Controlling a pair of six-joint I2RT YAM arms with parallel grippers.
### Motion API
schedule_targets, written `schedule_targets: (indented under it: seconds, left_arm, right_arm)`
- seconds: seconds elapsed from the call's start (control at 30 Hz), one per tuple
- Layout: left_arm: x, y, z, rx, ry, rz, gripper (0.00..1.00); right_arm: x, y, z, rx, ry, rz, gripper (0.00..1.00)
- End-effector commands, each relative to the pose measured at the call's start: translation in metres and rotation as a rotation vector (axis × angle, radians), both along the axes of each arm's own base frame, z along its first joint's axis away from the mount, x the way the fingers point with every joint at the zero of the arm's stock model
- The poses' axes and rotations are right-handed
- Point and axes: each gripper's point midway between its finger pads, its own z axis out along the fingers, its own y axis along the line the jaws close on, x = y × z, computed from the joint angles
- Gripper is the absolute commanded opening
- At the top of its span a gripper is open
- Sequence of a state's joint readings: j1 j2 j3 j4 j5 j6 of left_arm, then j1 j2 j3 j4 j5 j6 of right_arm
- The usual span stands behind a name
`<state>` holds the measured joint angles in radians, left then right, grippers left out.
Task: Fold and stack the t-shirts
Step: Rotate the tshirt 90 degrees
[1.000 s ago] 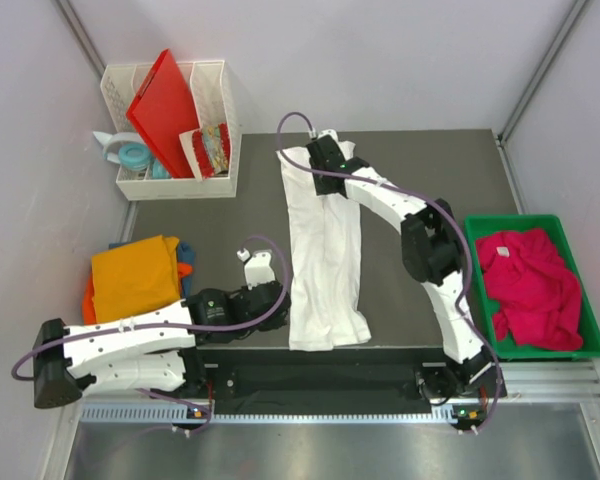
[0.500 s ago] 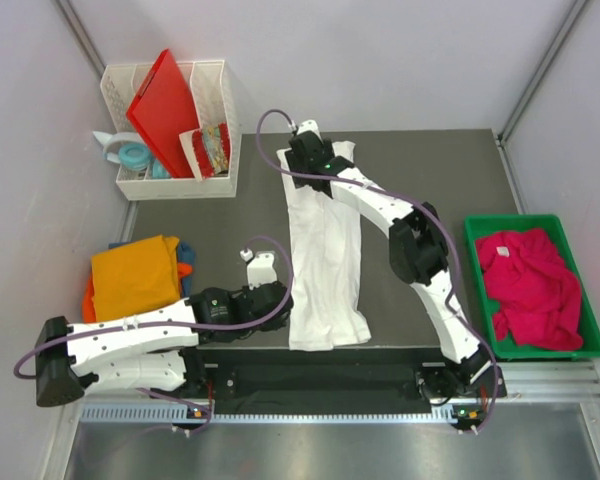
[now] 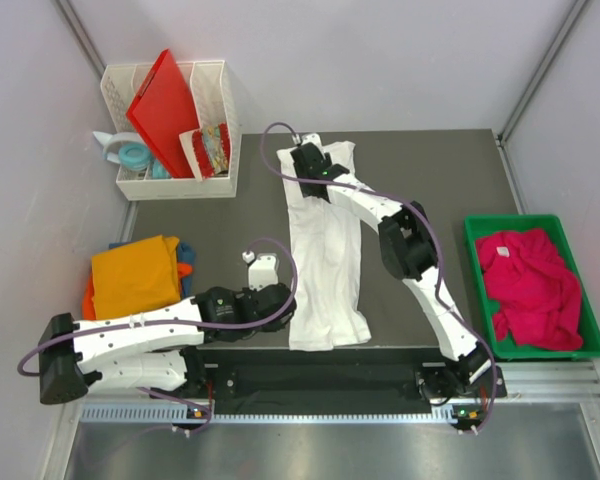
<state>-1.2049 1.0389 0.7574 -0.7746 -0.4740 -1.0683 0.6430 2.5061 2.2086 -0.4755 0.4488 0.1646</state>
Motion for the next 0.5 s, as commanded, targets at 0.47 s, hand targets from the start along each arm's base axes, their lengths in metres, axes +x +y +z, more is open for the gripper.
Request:
schedule_targets:
  seconds: [0.47]
  left_arm:
    - [0.006, -0.018, 0.000, -0.007, -0.004, -0.013, 0.13]
  right_arm:
    - [0.004, -0.023, 0.044, 0.044, -0.113, -0.108, 0.06]
